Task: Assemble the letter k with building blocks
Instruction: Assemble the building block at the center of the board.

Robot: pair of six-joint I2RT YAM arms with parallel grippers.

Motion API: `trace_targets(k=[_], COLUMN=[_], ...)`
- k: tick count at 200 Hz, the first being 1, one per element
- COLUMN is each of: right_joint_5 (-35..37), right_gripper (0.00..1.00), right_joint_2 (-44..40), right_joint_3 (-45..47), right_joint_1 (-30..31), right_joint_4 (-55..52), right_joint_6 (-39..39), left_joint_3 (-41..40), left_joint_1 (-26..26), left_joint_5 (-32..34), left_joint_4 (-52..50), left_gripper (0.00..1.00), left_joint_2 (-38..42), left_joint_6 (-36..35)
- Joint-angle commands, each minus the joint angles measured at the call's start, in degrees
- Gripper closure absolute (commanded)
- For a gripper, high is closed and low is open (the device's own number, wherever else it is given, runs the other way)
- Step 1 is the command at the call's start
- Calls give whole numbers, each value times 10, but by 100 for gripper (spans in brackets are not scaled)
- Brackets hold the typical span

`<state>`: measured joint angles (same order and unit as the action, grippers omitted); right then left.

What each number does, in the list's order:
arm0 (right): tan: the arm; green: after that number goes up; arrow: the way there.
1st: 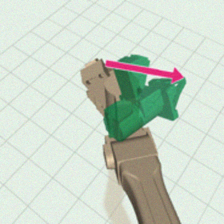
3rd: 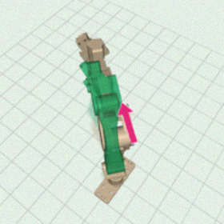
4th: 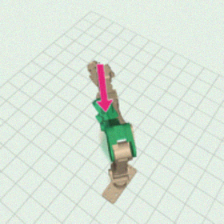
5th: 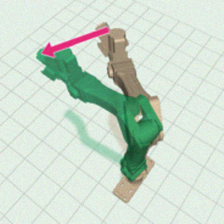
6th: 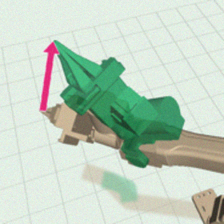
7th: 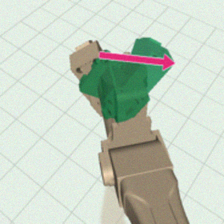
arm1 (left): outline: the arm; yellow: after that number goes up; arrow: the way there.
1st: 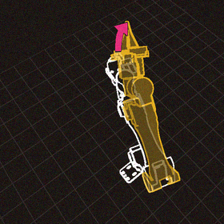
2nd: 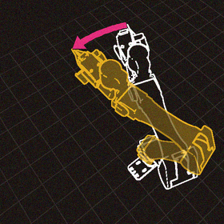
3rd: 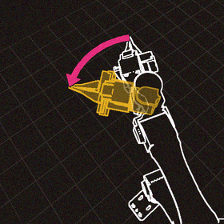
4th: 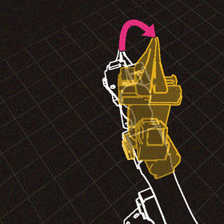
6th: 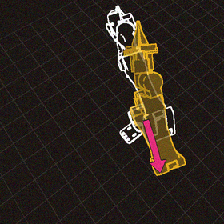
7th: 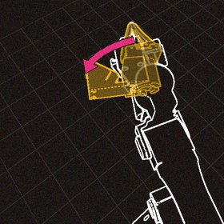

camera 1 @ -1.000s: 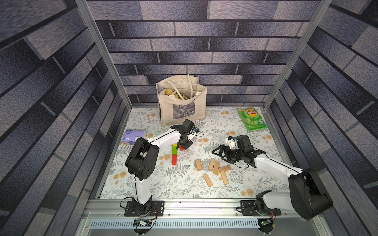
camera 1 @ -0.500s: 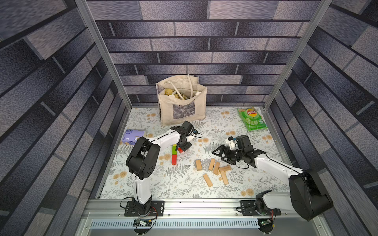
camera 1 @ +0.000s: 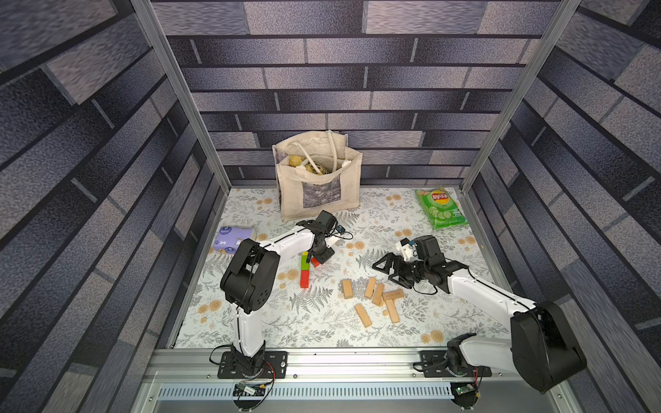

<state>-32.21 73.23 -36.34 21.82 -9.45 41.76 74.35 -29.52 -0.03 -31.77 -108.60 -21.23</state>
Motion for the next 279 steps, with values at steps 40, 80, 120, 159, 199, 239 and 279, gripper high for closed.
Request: trace_targets(k=[40,80,120,159,199,239,279], right_joint_5=[4,0,-4,-5,-4,-5,-3], right_gripper=[0,0,0,0,0,0,0], right_joint_2=[-12,-6,2,0,-2,-8,-16], right_joint_3=[-1,-7,-11,-13,-11,-7,-3], right_joint_1=[-4,-4,-4,-4,-4,-4,-4], right_joint_4=[-14,-12,-11,-15,-14,-14,-14], right_joint_6=[2,0,-3,-7,-5,-4,-3], left_joint_3=[9,16,16,13,16,13,17], left_joint_1=[3,7,14,15,16,16,15], left_joint_5=[-15,-15,-21,-17,-13,-11,-6], left_joint_4=[-16,-28,-33,-36,-40,-39,-43], left_gripper=[100,100,100,100,100,98,98], left_joint_2=[-22,-26,-22,-21,-23,-18,-22], left_joint_6=[-35,-58,-69,-73,-77,-77,-76])
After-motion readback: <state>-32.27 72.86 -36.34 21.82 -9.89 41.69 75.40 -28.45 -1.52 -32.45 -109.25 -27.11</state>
